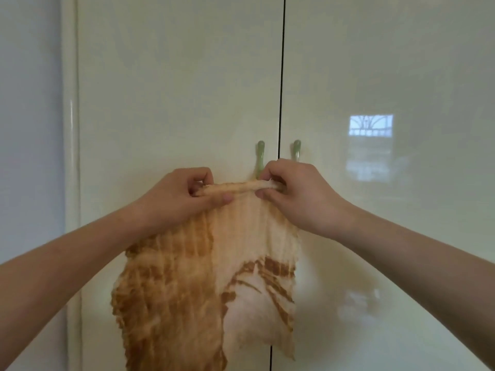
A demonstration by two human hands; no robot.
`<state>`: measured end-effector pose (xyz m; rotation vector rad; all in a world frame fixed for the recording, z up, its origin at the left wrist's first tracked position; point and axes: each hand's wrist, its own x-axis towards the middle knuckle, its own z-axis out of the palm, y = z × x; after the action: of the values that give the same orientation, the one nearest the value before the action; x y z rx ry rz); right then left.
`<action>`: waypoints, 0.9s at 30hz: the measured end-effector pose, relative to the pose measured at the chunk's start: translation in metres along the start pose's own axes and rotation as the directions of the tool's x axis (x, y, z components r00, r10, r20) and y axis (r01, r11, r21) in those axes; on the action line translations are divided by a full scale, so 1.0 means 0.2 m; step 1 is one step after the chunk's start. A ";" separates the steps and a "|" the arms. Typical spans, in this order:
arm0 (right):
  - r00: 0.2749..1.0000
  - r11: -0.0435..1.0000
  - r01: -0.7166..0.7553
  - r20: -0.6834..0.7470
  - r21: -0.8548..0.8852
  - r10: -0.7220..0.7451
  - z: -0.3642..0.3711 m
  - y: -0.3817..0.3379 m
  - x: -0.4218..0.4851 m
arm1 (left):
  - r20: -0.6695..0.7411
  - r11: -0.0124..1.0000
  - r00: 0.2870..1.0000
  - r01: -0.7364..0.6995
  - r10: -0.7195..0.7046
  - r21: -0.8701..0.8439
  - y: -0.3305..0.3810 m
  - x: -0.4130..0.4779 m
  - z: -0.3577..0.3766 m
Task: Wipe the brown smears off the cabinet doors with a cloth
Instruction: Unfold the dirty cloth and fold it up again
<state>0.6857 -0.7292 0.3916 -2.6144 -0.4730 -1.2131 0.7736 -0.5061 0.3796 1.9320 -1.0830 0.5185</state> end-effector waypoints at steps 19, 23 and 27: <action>0.955 0.996 0.011 0.295 -0.092 0.016 -0.95 0.04 1.17 | 0.254 0.921 0.948 0.085 -0.193 0.381 0.57 1.13 -1.02; 0.951 0.985 0.021 0.306 -0.171 0.033 -1.15 0.08 1.37 | 0.326 0.904 0.906 0.121 -0.269 0.410 0.67 1.33 -1.19; 0.941 0.997 -0.056 0.331 -0.055 0.071 -1.39 0.10 1.58 | 0.422 0.917 0.845 0.180 -0.329 0.355 0.81 1.49 -1.35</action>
<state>0.6909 -0.7782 0.8105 -2.8612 -0.4173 -0.7689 0.8113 -0.4742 0.8106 2.5217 -1.0532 0.0499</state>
